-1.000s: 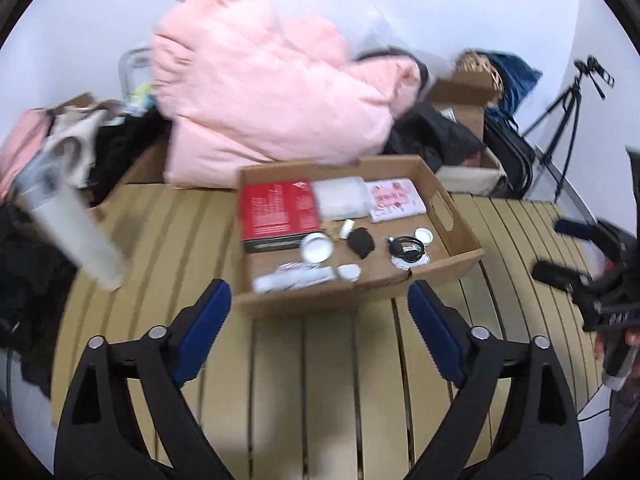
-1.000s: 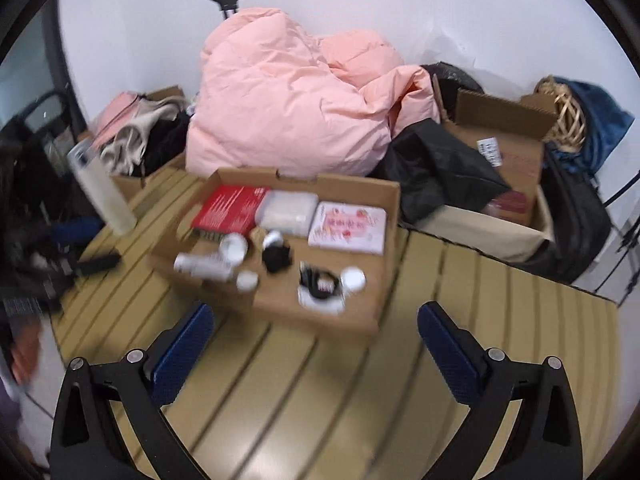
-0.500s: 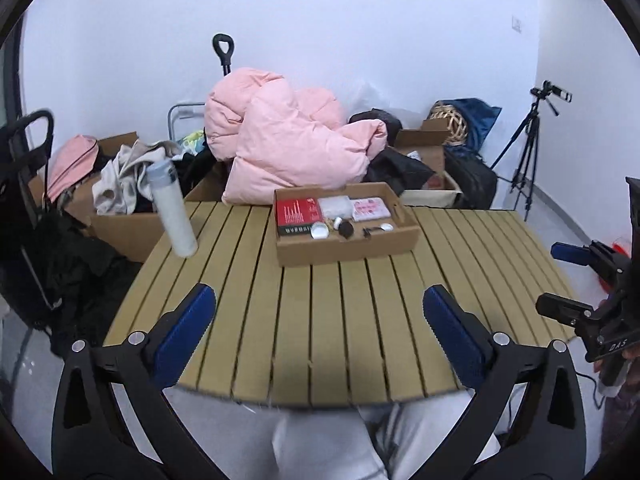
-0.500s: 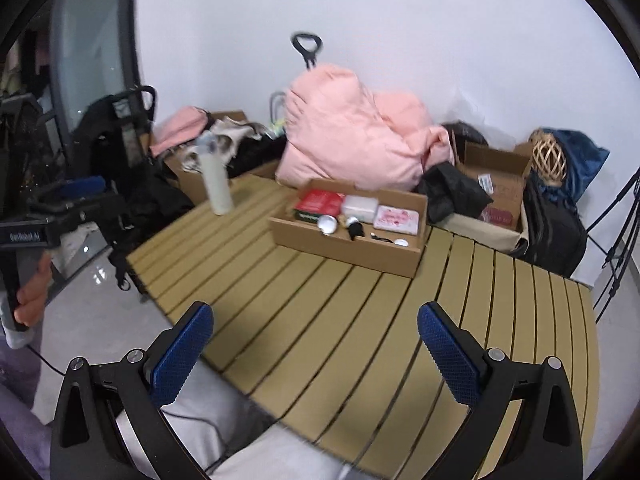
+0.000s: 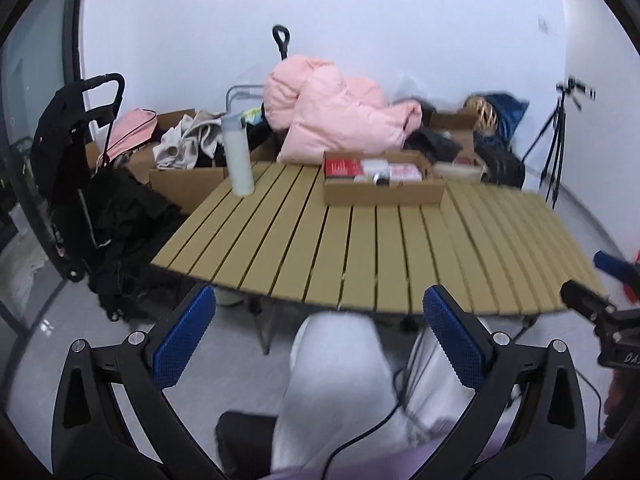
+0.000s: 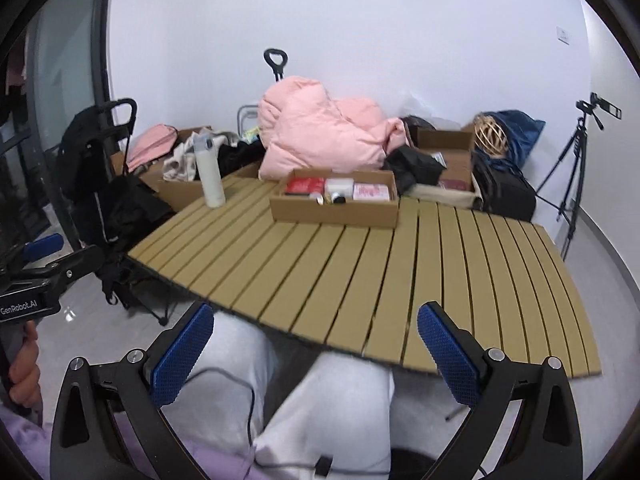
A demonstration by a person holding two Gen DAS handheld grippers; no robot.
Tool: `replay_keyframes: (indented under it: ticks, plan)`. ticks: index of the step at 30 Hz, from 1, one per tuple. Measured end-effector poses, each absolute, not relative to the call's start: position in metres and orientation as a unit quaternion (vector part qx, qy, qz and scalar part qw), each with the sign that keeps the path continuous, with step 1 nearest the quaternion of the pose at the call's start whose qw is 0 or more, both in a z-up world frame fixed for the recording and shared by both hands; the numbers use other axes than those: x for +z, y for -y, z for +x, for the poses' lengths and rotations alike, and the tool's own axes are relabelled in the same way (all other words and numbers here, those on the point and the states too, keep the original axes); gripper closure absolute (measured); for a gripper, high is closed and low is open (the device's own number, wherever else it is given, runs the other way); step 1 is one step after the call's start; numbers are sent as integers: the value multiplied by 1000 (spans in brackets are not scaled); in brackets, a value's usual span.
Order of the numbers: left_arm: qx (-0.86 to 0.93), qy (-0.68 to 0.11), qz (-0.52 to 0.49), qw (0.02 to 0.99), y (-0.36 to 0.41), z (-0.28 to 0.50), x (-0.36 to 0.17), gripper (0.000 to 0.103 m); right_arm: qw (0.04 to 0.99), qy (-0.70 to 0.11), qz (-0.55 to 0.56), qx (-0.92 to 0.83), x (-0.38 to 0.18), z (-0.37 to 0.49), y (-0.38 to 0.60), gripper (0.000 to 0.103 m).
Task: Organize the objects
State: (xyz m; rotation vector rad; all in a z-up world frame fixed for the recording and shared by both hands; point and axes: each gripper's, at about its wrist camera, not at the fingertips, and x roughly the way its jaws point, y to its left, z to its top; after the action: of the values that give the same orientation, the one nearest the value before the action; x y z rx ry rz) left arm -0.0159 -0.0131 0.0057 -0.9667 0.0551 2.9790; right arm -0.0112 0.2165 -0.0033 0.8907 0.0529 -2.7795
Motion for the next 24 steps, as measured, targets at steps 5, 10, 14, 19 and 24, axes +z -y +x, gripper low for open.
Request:
replay_keyframes:
  ticks: [5, 10, 14, 19, 24]
  plan:
    - [950, -29, -310, 4, 9, -3, 5, 0, 116, 0, 318, -941, -11, 4, -215, 0]
    - [955, -28, -296, 1, 7, 6, 10, 0, 131, -7, 318, -939, -7, 11, -212, 0]
    - [955, -31, -294, 3, 5, 7, 10, 0, 131, -8, 320, -938, -9, 13, -212, 0]
    - [955, -33, -294, 3, 4, 8, 10, 0, 130, -6, 321, -938, -9, 12, -214, 0]
    - [954, -32, -298, 6, 6, 8, 9, 0, 123, -2, 325, -938, -9, 11, -216, 0]
